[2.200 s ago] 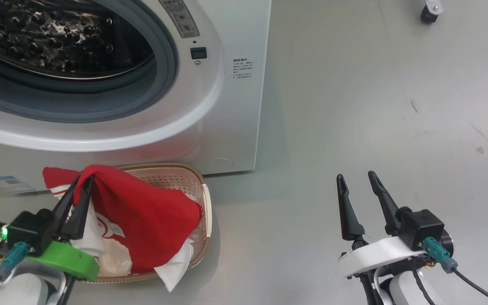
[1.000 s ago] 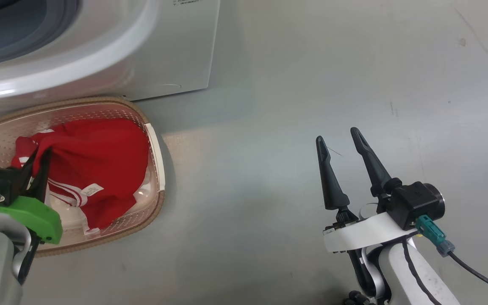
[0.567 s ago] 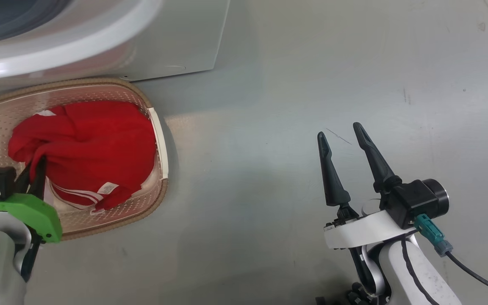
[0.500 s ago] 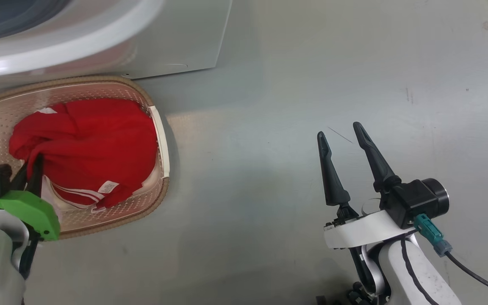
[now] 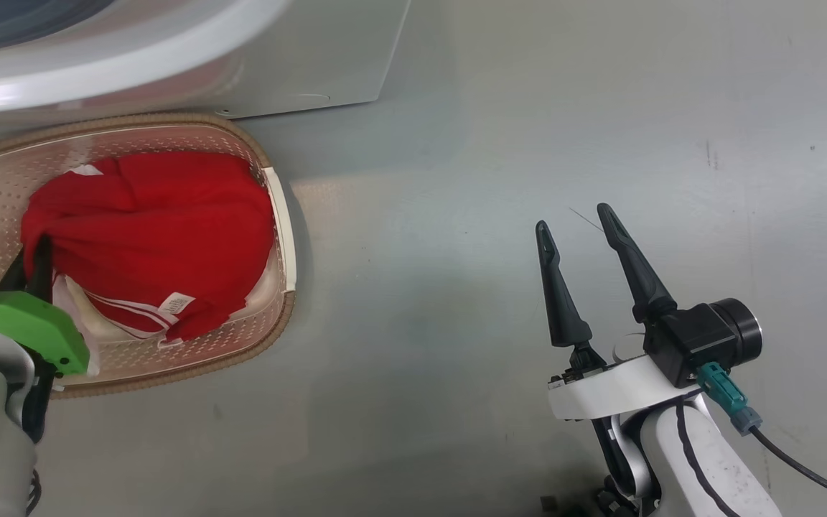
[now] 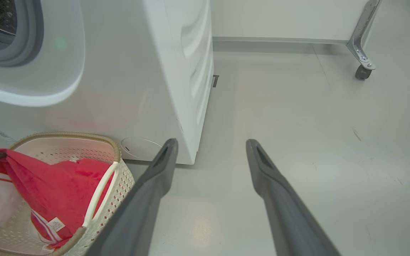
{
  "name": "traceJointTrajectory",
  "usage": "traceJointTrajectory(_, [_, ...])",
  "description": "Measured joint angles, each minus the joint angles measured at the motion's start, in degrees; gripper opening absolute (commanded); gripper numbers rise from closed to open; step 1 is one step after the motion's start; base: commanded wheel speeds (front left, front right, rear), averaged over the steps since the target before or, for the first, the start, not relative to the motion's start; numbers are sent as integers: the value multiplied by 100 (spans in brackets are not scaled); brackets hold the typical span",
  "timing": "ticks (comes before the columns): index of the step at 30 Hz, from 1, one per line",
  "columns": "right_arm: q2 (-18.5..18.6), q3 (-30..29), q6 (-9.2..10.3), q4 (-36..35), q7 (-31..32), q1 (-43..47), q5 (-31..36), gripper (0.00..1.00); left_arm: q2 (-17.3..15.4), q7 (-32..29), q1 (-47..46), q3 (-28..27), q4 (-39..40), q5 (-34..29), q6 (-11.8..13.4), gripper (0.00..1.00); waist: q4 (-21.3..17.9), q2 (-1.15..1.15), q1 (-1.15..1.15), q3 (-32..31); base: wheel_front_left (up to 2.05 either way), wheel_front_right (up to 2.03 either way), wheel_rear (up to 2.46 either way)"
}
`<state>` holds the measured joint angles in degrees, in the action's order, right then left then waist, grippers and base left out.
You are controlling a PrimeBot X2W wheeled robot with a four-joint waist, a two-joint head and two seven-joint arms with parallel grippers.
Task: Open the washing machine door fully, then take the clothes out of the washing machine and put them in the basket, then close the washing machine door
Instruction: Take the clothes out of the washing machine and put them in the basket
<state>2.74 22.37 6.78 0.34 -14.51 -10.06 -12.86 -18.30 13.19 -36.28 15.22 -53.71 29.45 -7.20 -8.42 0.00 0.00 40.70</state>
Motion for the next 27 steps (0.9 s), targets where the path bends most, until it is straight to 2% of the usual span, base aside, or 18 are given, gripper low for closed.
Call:
traceJointTrajectory(2, [1,3,1,0,0,-1,0,100,40,1,-49,21,-54,45,0,0,10,0,0,3,0,0,0])
traceJointTrajectory(3, [1,4,1,0,0,-3,-1,100,65,2,-67,38,-88,67,0,26,16,0,0,3,0,0,0])
traceJointTrajectory(4, [1,4,1,0,0,-5,-1,100,82,3,-78,73,-126,70,0,86,23,0,0,2,0,0,0])
traceJointTrajectory(5, [1,3,1,4,0,-8,-1,100,98,7,-82,118,-152,70,0,100,31,0,0,-3,0,0,0])
traceJointTrajectory(16, [4,36,2,64,0,-147,-48,100,119,57,-88,360,-325,70,0,100,93,0,0,-214,0,0,0])
traceJointTrajectory(27, [9,-22,5,220,0,-249,-265,100,162,109,-60,627,-238,70,0,100,192,0,0,-720,0,0,0])
